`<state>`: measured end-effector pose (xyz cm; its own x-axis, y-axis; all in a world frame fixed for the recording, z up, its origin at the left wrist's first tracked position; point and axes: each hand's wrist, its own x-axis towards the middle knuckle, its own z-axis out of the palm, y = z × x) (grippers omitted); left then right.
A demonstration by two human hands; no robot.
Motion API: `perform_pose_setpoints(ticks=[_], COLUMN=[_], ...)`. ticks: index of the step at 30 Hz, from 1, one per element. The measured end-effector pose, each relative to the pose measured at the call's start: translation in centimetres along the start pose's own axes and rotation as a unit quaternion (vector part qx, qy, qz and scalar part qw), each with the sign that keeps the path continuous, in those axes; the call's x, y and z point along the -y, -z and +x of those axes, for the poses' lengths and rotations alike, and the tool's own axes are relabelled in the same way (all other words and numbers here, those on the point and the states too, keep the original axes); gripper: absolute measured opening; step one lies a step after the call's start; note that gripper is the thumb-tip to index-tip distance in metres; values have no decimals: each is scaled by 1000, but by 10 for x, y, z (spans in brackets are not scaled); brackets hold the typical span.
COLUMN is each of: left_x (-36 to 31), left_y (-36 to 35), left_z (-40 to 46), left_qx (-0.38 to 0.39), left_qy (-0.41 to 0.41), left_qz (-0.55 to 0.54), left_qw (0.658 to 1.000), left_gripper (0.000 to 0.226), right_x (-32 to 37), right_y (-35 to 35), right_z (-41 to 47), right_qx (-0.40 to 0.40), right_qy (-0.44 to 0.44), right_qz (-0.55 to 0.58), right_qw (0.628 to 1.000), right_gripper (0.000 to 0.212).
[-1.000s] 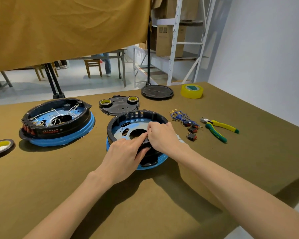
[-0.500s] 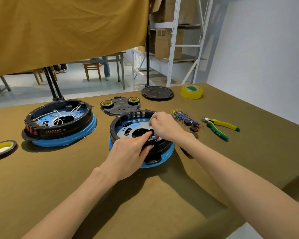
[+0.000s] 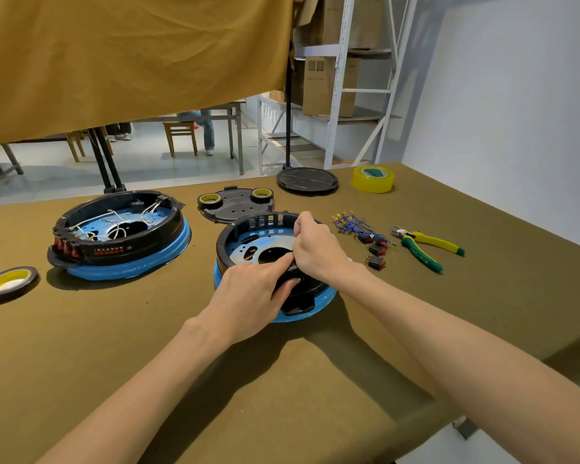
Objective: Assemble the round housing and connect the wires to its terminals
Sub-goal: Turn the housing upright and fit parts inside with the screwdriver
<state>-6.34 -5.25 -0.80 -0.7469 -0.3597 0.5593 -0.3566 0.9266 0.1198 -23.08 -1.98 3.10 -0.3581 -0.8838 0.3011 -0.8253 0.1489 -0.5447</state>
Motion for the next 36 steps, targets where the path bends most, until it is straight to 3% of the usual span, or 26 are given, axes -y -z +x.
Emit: perform_pose_setpoints(ticks=[3, 6, 8, 10, 12, 15, 18, 20, 22, 24, 25, 28, 32, 36], left_x=[3, 4, 3, 4, 4, 4, 6, 8, 9, 8, 8, 7, 7, 7], left_y=[-1, 0, 1, 1, 0, 1, 3, 3, 4, 5, 5, 4, 2, -2], left_z=[-1, 0, 0, 1, 2, 4, 5, 7, 8, 9, 8, 8, 8, 7], left_qx=[6, 12, 19, 23, 24, 27, 43, 64, 77, 80, 81, 80, 63, 50], left_qy=[-1, -1, 10, 19, 26, 39, 43, 44, 48, 50, 51, 51, 51, 55], left_qz=[-4, -14, -18, -25, -44, -71, -75, -76, -74, -73, -74, -72, -59, -72], left_qw=[1000, 1000, 1000, 999, 998, 996, 995, 994, 993, 993, 993, 993, 995, 995], left_gripper=[51, 52, 52, 52, 51, 51, 51, 52, 52, 52, 52, 52, 50, 54], right_x=[-12, -39, -61, -76, -80, -82, -78, -70, -53, -32, -22, 12, 37, 34], right_y=[6, 19, 19, 13, 7, 8, 30, 50, 64, 71, 71, 55, 20, 16], right_z=[0, -6, -16, -27, -38, -44, -42, -39, -38, -36, -33, -19, -20, -22], right_qx=[-132, -246, -186, -61, 20, 49, 8, -73, -126, -95, -63, -50, -137, -169], right_qy=[-51, -109, -149, -185, -187, -143, -209, -256, -262, -218, -191, -144, -45, -12], right_qz=[113, 46, -75, -183, -223, -237, -74, 117, 358, 540, 583, 596, 475, 456], right_qw=[984, 962, 968, 964, 957, 960, 975, 957, 887, 808, 787, 788, 868, 874], right_gripper=[14, 13, 18, 30, 35, 27, 31, 34, 22, 10, 12, 22, 35, 36])
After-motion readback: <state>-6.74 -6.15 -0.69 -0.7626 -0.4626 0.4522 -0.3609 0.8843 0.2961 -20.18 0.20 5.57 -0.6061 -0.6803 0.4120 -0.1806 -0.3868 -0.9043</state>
